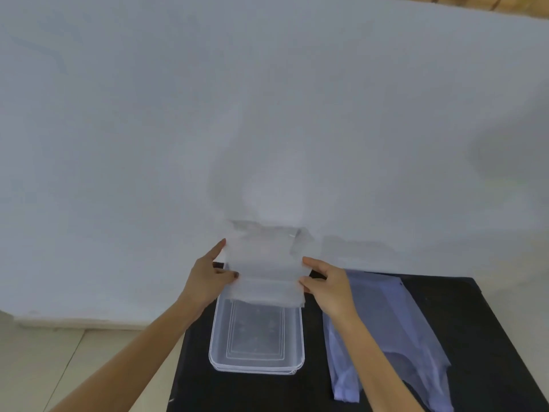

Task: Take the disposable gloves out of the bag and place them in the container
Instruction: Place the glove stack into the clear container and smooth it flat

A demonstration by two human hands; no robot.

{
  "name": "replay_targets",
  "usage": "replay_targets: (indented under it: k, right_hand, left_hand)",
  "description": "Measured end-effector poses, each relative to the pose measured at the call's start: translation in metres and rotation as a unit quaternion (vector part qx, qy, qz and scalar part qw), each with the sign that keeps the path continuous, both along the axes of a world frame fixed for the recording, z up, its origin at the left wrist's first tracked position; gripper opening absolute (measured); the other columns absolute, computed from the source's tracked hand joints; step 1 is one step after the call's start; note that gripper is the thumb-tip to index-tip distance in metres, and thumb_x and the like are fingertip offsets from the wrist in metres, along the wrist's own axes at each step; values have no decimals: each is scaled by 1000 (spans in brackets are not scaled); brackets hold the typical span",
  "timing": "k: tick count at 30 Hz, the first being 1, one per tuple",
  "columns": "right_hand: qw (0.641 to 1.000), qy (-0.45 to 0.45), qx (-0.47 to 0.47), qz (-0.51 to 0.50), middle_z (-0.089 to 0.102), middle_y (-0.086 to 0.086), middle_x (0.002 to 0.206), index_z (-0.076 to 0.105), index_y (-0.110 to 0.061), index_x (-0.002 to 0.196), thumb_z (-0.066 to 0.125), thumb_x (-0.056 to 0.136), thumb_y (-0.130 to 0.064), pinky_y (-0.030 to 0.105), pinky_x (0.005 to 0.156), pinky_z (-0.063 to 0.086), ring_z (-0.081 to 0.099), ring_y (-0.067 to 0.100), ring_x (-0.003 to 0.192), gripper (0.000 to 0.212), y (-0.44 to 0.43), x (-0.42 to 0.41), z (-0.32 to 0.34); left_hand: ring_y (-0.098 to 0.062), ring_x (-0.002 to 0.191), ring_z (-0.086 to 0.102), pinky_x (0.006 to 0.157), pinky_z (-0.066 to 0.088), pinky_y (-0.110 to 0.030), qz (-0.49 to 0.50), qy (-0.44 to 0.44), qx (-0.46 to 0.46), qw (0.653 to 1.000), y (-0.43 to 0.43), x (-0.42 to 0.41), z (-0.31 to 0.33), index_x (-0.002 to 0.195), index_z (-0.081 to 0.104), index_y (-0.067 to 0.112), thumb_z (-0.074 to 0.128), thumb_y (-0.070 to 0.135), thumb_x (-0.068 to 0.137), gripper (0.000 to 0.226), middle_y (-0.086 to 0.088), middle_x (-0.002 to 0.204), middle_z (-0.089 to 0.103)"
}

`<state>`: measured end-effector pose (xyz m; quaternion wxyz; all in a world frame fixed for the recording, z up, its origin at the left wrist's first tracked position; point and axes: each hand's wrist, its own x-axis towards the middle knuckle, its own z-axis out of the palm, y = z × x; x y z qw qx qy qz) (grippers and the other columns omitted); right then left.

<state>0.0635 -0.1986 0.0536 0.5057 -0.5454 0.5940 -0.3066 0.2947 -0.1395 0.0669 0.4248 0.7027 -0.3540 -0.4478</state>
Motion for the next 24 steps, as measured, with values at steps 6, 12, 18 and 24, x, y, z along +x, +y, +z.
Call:
replay_targets:
  k: [6,12,18,24]
  right_hand:
    - [1000,11,21,1,66,-10,99,60,-9,129,63,85,5,38,91,57,70,13,85,47,7,-3,-19]
    - [999,34,32,2,67,4,117,60,-10,129,64,84,4,40,90,58,70,15,88,47,11,-5,-29]
    - [998,42,45,9,65,3,115,60,-8,129,64,84,4,36,87,59,70,19,92,47,17,-6,-32]
    - [997,53,61,17,65,5,122,58,-9,131,63,85,0,24,78,60,70,17,89,47,25,-5,-34]
  left_hand:
    - [2,80,55,80,44,-23,-12,-22,23,999,5,-6,-23,147,31,25,66,2,82,78,8,113,56]
    - [-21,96,63,83,47,-28,-9,-19,51,998,7,-8,-38,148,30,25,67,2,81,80,15,106,60]
    - [-24,108,56,91,45,-32,-11,-30,63,997,13,-11,-47,148,30,23,68,2,80,81,-3,146,43]
    - [-13,81,61,94,48,-40,-28,-77,73,994,20,-16,-50,149,27,23,67,4,82,79,4,113,62]
